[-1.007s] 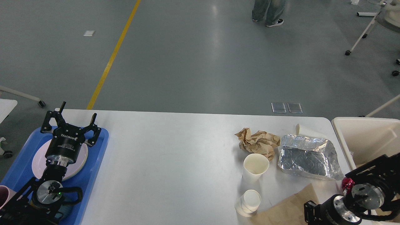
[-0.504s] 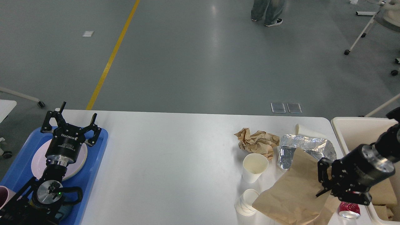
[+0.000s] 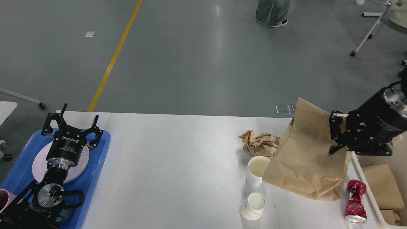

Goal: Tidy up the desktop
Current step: 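Lift the paper bag and drop it into the white bin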

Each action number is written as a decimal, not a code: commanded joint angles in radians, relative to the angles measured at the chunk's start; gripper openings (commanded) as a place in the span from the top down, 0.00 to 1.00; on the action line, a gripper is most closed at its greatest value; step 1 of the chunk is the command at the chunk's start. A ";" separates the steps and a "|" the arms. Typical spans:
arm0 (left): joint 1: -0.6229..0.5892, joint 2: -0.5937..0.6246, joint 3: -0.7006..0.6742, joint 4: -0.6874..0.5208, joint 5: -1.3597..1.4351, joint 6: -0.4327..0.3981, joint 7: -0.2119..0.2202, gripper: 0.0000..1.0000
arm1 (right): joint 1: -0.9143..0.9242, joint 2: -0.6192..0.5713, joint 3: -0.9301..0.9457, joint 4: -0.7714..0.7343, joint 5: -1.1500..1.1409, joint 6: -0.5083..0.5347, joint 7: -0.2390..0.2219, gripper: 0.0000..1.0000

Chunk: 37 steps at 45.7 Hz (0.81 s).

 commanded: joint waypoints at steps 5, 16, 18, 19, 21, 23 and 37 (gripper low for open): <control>0.000 0.000 0.000 0.000 0.000 0.000 0.000 0.04 | -0.055 -0.068 -0.076 -0.145 -0.001 -0.054 -0.001 1.00; 0.000 0.000 0.000 0.000 0.000 0.000 0.000 0.04 | -0.316 -0.217 -0.070 -0.480 -0.004 -0.055 -0.004 1.00; 0.000 0.000 0.000 0.000 0.000 0.000 0.000 0.04 | -0.383 -0.225 -0.056 -0.537 -0.004 -0.055 -0.004 1.00; 0.000 0.000 0.000 -0.002 0.000 0.000 0.000 0.04 | -0.414 -0.229 -0.048 -0.562 -0.002 -0.058 -0.004 1.00; 0.000 0.000 0.000 0.000 0.000 0.000 0.000 0.04 | -0.463 -0.240 -0.024 -0.608 -0.002 -0.065 -0.004 1.00; 0.000 0.000 0.000 0.000 0.000 -0.002 0.000 0.04 | -0.508 -0.258 -0.002 -0.651 -0.002 -0.083 -0.004 1.00; 0.000 0.000 0.000 -0.002 0.000 -0.002 0.000 0.04 | -1.063 -0.284 0.245 -1.026 -0.007 -0.416 -0.004 1.00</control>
